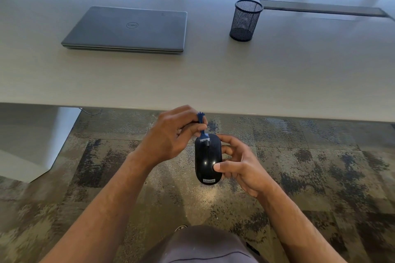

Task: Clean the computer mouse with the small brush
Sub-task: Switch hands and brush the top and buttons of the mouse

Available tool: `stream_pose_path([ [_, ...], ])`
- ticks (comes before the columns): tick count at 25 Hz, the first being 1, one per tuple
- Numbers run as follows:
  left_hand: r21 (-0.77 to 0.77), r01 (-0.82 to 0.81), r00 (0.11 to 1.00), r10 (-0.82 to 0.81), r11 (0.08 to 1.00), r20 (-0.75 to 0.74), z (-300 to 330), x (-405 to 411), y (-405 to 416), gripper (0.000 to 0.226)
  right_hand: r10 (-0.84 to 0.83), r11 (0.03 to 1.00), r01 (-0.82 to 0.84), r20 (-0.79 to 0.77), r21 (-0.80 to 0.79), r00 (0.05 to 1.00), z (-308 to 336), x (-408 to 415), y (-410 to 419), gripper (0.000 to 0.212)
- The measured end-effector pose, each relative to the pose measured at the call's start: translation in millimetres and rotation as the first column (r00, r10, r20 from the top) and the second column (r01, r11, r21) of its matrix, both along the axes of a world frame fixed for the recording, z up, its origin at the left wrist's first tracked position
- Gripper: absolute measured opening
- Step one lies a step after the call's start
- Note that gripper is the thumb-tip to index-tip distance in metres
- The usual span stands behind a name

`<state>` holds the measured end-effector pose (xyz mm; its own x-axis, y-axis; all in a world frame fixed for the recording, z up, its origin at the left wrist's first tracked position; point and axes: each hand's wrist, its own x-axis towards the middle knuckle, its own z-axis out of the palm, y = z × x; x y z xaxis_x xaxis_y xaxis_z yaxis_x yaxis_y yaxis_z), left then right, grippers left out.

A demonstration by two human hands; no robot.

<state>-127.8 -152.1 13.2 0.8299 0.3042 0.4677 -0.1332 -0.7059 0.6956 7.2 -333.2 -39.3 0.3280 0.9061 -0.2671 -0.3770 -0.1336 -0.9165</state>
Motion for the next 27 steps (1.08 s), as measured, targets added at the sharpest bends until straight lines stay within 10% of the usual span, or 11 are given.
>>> stream_pose_path([
  [14, -0.108, -0.155, 0.987, 0.160, 0.982, 0.034, 0, -2, 0, 0.014, -0.063, 0.998, 0.063, -0.036, 0.011, 0.997, -3, 5, -4, 0.074],
  [27, -0.558, -0.178, 0.973, 0.229, 0.810, 0.021, -9, 1, -33, 0.006, -0.084, 0.996, 0.084, -0.011, 0.006, 0.996, -1, 7, -7, 0.070],
])
